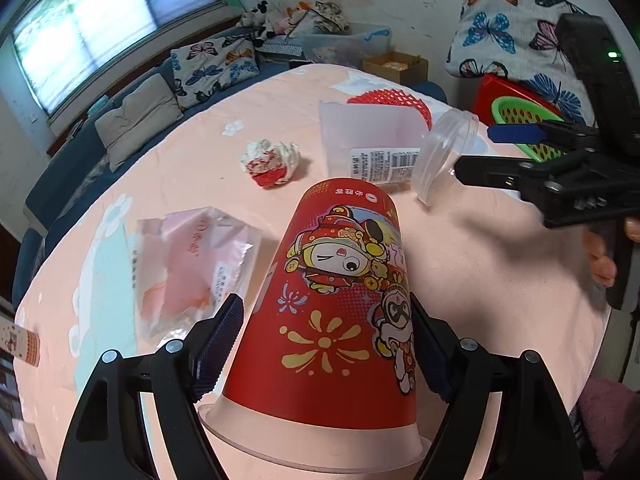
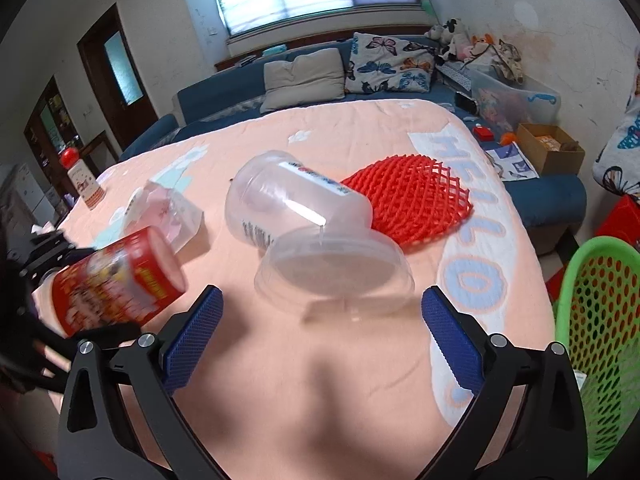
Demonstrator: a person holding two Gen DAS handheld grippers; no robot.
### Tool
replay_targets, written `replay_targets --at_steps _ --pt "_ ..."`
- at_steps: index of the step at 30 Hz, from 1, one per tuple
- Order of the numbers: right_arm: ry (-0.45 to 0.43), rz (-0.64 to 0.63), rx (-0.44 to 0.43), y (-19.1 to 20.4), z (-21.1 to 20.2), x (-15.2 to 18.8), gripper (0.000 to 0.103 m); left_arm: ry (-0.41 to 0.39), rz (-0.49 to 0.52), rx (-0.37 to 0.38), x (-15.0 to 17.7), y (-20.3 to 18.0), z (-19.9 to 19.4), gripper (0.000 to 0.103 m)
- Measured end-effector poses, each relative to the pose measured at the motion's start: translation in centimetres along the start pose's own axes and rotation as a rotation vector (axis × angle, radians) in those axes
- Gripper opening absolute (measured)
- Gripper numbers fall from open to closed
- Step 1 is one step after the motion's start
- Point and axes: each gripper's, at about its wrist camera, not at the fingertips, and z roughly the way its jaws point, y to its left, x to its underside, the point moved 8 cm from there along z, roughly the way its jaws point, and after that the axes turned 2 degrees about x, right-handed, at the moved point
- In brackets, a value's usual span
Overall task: Collect trash
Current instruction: 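Grasp the clear plastic lid on the table with the right gripper, then drop the clear lid into the green basket while the left gripper holds the red cup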
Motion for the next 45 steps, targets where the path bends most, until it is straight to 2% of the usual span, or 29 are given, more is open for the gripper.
replay_targets --at_steps 13,26,29,34,45 --pt "0.042 0.033 0.017 -0.9 3.2 0.2 0.098 -0.021 -0.019 0.000 0.6 0.1 -0.9 0.076" --pt "0.031 0.024 -0.044 -1.5 4.0 0.2 0.098 -0.013 -0.021 -0.001 0.7 0.0 -0.7 0.077" --pt "0.020 0.016 -0.053 -1.5 3.9 0.2 0.094 -0.009 -0.026 0.000 0.9 0.0 -0.7 0.077" --pt "0.008 0.008 -0.055 -1.3 3.1 0.3 0.093 -0.011 -0.027 0.003 0.9 -0.1 -0.7 0.076" --pt "-0.030 0.044 -0.033 -3.5 -2.0 1.3 0.093 -0.050 -0.003 0.019 -0.3 -2.9 -2.1 0.076"
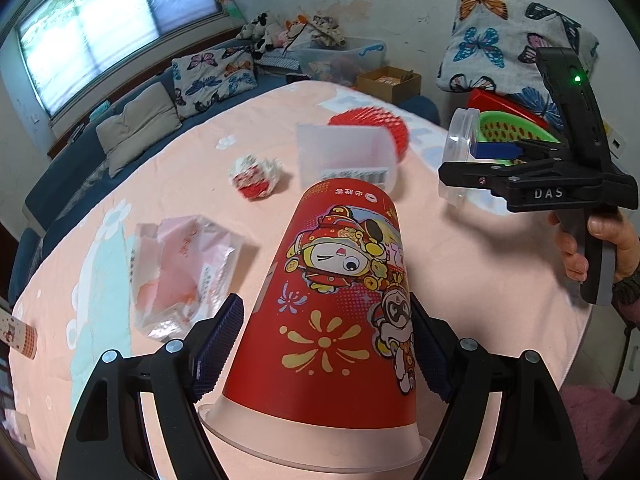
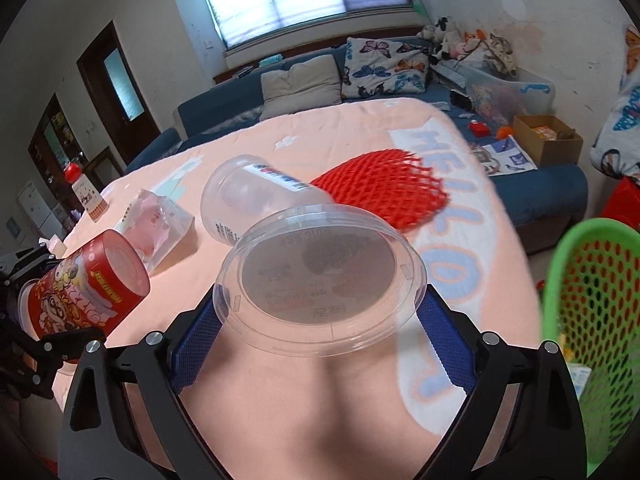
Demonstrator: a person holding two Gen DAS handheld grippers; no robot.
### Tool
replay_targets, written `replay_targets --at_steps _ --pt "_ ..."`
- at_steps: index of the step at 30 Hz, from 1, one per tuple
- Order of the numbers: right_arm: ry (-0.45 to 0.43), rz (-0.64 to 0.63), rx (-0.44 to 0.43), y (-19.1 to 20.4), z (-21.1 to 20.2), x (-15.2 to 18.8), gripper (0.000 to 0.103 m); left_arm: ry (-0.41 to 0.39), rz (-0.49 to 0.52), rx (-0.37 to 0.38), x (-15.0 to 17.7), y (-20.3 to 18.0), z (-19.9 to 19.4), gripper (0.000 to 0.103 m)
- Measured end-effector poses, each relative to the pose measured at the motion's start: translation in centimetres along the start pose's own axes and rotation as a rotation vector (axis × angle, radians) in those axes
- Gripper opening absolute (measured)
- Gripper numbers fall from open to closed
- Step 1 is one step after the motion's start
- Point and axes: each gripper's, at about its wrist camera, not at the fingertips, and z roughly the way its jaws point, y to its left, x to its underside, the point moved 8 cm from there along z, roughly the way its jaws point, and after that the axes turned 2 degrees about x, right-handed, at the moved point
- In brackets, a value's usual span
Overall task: Collect trash
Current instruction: 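Drop the clear lid into the green basket while the left gripper holds the red cup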
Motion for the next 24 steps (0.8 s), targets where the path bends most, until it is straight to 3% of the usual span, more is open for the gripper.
replay_targets --at_steps 8,24 --pt "-0.031 0.032 0.070 -4.3 -4.3 0.7 0.093 -0.036 0.037 0.031 -2.1 -3.8 -0.6 0.076" --pt "-0.019 0.139 0.276 -18.1 -10.4 4.4 0.094 -0.075 0.113 0.119 -8.1 -13.1 0.8 0.076"
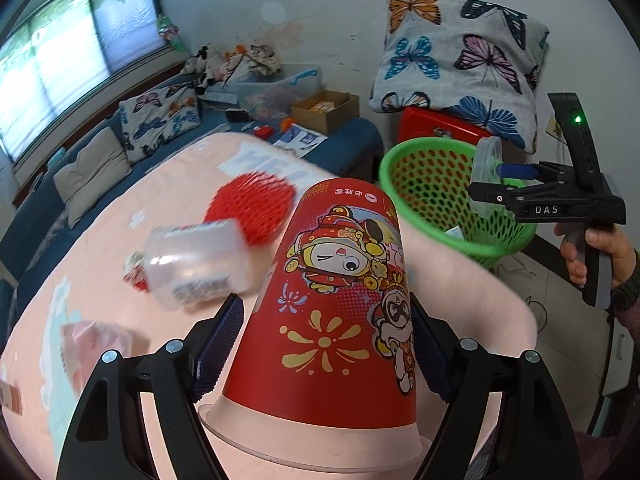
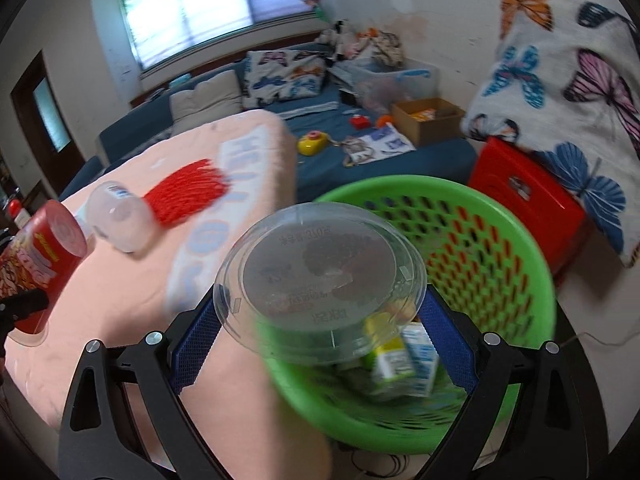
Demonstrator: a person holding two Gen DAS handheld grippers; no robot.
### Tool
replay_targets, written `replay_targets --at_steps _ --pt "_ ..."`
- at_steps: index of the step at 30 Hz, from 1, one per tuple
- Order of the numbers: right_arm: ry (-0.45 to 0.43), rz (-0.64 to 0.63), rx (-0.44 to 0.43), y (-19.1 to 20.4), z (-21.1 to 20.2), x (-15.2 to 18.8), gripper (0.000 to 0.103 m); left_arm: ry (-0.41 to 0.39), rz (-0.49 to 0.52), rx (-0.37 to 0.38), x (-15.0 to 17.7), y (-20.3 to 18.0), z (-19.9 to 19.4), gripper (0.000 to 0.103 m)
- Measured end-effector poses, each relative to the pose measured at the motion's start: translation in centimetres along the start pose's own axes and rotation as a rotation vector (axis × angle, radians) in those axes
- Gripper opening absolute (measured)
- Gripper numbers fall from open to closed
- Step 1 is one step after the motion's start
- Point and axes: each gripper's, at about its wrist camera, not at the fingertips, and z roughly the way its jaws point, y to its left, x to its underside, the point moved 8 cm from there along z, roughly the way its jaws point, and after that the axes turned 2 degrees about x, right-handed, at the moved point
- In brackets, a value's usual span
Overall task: Collect trash
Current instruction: 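Drop the clear lid into the green basket while the left gripper holds the red cup, then drop the red paper cup into the green basket with the left gripper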
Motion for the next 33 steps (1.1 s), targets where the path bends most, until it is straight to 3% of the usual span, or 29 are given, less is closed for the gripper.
replay_targets --at_steps 12,33 --pt "0.017 0.064 0.040 -5.9 0.3 1.0 0.095 -0.008 0.029 0.032 -4.8 -3.8 2.3 0.076" --pt "-0.037 0.106 0.041 -9.5 -3.9 1.8 0.096 0.039 0.057 0.126 -10.4 -11.0 9.3 0.077"
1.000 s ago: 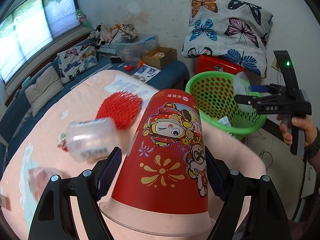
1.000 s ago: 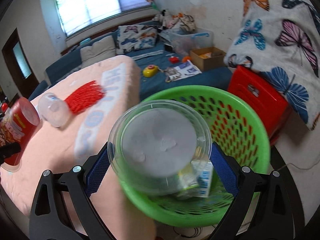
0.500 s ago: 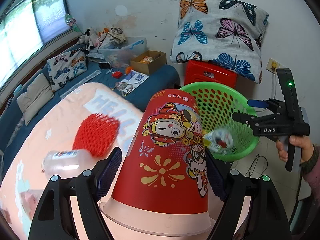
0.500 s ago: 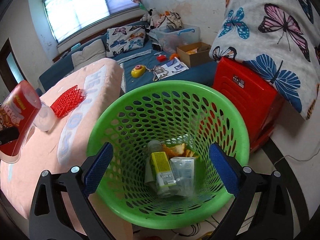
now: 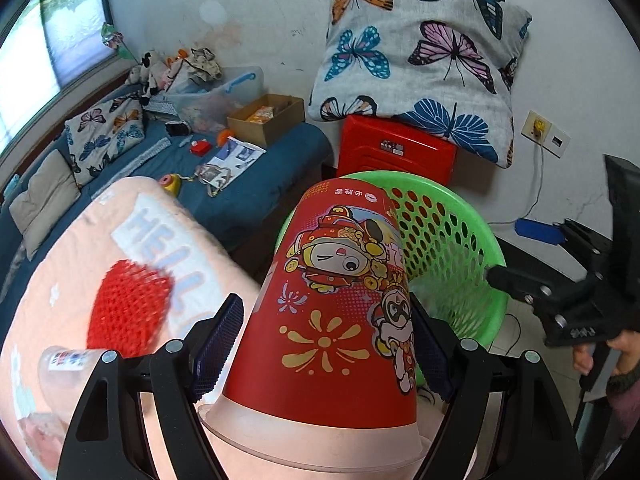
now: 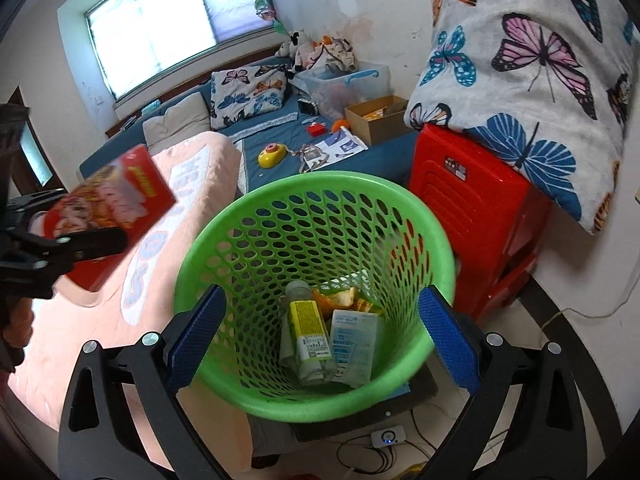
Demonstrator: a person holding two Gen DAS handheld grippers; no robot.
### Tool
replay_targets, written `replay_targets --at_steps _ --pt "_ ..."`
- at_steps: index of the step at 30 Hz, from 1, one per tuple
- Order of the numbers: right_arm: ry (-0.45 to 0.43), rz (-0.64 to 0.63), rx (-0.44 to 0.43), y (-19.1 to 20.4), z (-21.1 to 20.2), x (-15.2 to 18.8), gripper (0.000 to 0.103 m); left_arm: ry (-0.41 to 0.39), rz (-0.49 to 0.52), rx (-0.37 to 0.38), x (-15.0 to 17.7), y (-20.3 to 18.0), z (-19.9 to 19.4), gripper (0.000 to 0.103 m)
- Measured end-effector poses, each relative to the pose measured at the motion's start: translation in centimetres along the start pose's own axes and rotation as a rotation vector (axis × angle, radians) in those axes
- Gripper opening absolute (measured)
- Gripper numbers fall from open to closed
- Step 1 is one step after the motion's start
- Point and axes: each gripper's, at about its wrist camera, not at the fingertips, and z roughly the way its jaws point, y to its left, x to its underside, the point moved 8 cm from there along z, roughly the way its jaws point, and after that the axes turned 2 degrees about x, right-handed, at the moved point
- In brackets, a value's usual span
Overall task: Collect trash
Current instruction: 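Drop the red paper cup into the green basket with the left gripper, then move both grippers back over the table toward the remaining trash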
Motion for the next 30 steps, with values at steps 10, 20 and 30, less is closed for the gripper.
replay_targets --at_steps 10,20,30 --pt "-0.004 0.035 0.005 -1.3 -0.8 0.8 0.096 0.034 -0.007 0.043 -1.5 -2.6 3.3 0.078" --pt "-0.007 0.045 0.009 -1.9 -1.5 1.3 0.096 0.017 -0.045 0.067 -1.7 -3.3 3.4 0.087" --pt "-0.017 0.012 -0.025 0.7 -1.9 1.1 0.096 -0.032 -0.123 0.011 1.0 0.4 -0.4 0.087"
